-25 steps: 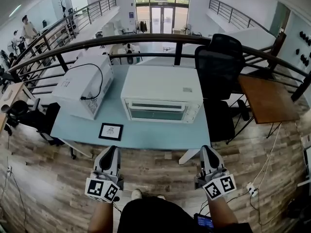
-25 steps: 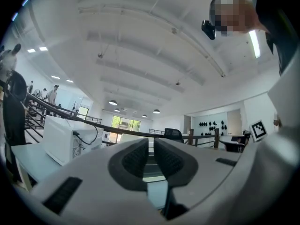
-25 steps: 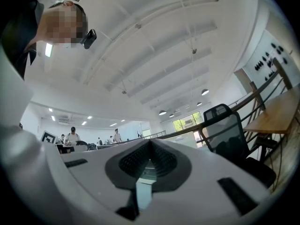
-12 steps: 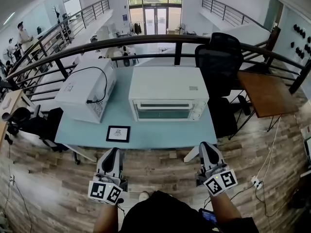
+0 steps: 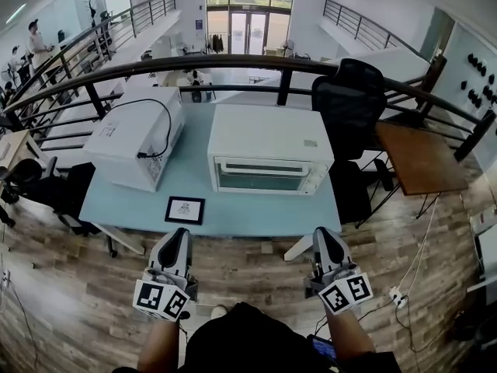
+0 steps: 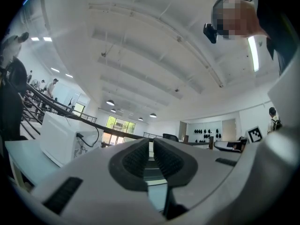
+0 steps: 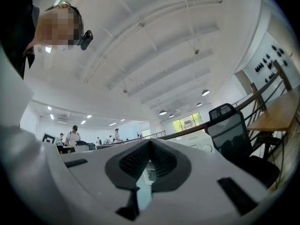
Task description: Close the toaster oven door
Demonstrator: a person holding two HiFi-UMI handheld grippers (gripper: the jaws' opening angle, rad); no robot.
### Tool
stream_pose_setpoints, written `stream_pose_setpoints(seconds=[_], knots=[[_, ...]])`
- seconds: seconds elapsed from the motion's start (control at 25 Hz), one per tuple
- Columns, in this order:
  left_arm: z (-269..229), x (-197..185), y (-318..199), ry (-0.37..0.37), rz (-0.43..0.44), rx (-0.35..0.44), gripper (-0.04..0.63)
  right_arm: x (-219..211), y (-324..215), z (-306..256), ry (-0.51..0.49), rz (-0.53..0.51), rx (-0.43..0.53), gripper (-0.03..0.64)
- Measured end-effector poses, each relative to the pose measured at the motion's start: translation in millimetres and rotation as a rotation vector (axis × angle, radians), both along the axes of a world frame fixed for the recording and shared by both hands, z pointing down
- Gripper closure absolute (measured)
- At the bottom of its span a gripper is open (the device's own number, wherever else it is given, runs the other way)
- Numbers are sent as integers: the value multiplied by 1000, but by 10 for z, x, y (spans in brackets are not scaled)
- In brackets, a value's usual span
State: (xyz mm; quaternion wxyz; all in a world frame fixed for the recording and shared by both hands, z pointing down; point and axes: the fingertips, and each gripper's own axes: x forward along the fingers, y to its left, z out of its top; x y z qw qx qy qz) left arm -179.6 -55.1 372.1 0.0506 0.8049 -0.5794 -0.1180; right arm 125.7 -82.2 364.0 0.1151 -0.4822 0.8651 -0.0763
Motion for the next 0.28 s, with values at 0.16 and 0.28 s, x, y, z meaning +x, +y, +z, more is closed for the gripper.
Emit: stream_pose_setpoints(seconds=[0.16, 0.28], knots=[[-4, -33, -14, 3, -1, -2, 560, -34, -2, -8, -3, 2, 1, 620], [-20, -32, -25, 0, -1, 6, 560, -41, -17, 6, 2, -1, -1, 620]])
